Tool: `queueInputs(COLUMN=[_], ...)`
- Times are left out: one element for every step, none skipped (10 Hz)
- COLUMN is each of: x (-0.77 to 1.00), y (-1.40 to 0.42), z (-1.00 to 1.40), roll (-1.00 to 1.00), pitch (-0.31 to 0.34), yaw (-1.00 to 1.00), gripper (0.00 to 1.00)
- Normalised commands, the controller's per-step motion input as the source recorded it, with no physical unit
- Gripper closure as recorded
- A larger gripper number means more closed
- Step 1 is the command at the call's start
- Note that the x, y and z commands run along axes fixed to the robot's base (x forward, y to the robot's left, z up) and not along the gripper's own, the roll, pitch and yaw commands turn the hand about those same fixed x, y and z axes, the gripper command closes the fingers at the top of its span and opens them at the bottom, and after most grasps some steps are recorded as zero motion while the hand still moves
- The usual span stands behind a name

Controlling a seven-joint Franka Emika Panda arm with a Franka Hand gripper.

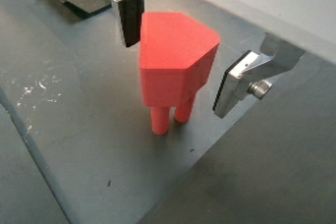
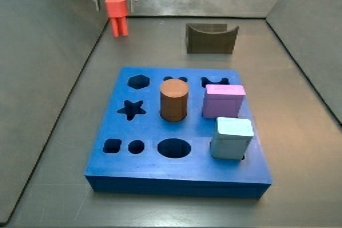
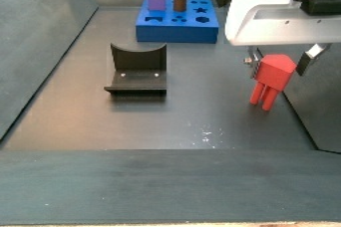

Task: Pick up the 3 prong object. Move up. Move to above the board. Insert the 3 prong object.
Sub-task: Pick up the 3 prong object, then move up.

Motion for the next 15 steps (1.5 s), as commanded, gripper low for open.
queueInputs(x=[0.00,0.00,0.00,0.00,0.00,0.00,0.00,0.00,0.00,0.00,0.00,0.00,0.00,0.00,0.05], y=[0.00,0.00,0.00,0.00,0.00,0.00,0.00,0.00,0.00,0.00,0.00,0.00,0.00,0.00,0.08], z=[-0.02,0.00,0.00,0.00,0.00,0.00,0.00,0.00,0.00,0.00,0.00,0.00,0.00,0.83,0.81], roll=[-0.06,0.00,0.00,0.00,0.00,0.00,0.00,0.00,0.00,0.00,0.00,0.00,0.00,0.00,0.02], pitch=[0.000,0.000,0.000,0.000,0.000,0.000,0.000,0.000,0.000,0.000,0.000,0.000,0.000,0.000,0.010], yaw=[0.00,0.00,0.00,0.00,0.00,0.00,0.00,0.00,0.00,0.00,0.00,0.00,0.00,0.00,0.02], gripper=[0.00,0.00,1.00,1.00,1.00,1.00,1.00,1.00,1.00,1.00,1.00,1.00,1.00,1.00,1.00])
